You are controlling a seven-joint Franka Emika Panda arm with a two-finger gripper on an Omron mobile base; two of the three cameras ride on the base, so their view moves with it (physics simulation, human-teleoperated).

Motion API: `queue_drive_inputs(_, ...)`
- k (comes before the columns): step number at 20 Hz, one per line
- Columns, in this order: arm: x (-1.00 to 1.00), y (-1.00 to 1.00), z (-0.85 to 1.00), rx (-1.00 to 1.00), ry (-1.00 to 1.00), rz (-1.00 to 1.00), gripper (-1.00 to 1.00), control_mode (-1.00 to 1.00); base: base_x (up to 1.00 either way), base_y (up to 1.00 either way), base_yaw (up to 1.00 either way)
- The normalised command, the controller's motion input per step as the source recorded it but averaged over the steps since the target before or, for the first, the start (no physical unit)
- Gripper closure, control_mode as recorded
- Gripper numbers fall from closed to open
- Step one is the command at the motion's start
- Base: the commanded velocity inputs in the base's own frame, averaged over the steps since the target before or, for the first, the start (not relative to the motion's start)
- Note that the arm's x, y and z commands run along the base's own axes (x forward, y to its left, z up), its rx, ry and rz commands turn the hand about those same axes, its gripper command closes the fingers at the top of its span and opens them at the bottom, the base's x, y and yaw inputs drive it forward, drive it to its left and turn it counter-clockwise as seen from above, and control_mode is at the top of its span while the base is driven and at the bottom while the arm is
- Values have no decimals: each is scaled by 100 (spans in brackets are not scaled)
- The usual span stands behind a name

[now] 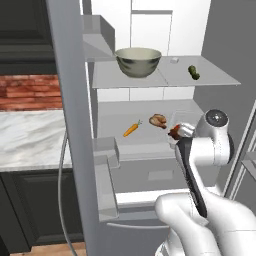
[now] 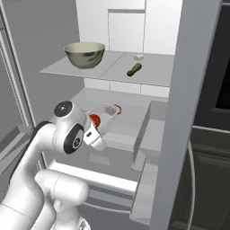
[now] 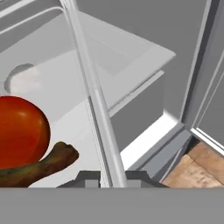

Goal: Place the tupperware on the second highest shelf of the fridge. Make space for the tupperware among the existing items by rearranging them on the shelves if needed. Close the fridge door when finished.

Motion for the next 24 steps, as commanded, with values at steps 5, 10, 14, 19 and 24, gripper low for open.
queue_drive_inputs(5,34,-49,-2,0,5,-21,100,-100,0,0,0)
queue_drive_inputs(10,33,-28,-7,4,18,-1,100,-100,0,0,0)
queue_drive_inputs(14,35,-37,-32,6,15,0,100,-100,0,0,0)
queue_drive_inputs(19,40,-25,-48,9,0,0,100,-100,0,0,0)
queue_drive_inputs(24,53,-9,-36,10,-2,0,100,-100,0,0,0)
